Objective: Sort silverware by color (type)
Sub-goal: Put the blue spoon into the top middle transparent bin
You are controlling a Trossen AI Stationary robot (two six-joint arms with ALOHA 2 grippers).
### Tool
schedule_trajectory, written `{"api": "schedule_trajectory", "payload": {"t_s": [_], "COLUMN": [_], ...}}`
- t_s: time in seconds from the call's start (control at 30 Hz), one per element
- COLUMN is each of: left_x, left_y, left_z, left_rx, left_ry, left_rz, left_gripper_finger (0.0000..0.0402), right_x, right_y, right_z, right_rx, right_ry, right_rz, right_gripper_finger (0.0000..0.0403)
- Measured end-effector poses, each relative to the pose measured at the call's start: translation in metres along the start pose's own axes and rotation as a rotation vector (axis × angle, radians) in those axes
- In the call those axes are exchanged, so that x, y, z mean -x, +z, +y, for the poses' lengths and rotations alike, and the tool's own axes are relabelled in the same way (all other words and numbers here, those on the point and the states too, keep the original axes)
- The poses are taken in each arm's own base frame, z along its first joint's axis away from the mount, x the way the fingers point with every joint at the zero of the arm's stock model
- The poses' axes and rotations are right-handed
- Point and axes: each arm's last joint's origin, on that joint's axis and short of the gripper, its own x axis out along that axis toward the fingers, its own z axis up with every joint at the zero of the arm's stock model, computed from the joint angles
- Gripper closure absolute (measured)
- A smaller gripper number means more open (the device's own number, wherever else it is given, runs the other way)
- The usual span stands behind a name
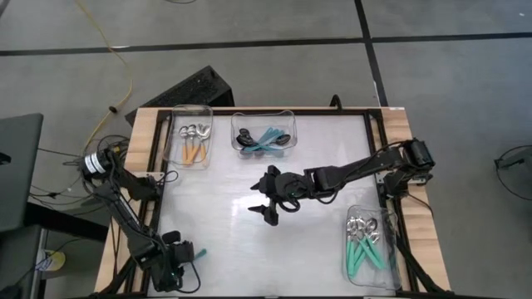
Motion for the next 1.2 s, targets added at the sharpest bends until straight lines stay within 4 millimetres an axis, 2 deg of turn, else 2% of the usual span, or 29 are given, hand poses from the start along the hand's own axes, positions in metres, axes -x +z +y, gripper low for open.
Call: {"api": "schedule_trajectory", "payload": {"t_s": [0.33, 0.53, 0.77, 1.0, 1.2], "left_x": [-0.006, -0.006, -0.007, -0.006, 0.007], "left_y": [-0.001, -0.002, 0.001, 0.023, 0.06], "left_z": [-0.001, 0.001, 0.005, 0.014, 0.03], "left_rx": [-0.003, -0.011, -0.057, -0.14, -0.241], "left_ry": [0.018, 0.039, 0.074, 0.078, 0.13], "left_rz": [0.025, 0.025, 0.015, 0.036, -0.134], "left_gripper_finger": [0.0233, 0.0301, 0.0387, 0.0397, 0.0399], "right_x": [0.0, 0.001, 0.006, 0.017, 0.023], "right_y": [0.0, -0.002, -0.015, -0.035, -0.053], "right_z": [0.0, 0.004, 0.034, 0.066, 0.09], "right_rx": [0.0, -0.127, -0.122, -0.062, -0.028], "right_ry": [-0.001, 0.007, 0.065, 0.111, 0.12], "right_rz": [0.001, 0.011, 0.066, 0.176, 0.233], "right_gripper_finger": [0.0044, 0.0044, 0.0044, 0.0044, 0.0044]}}
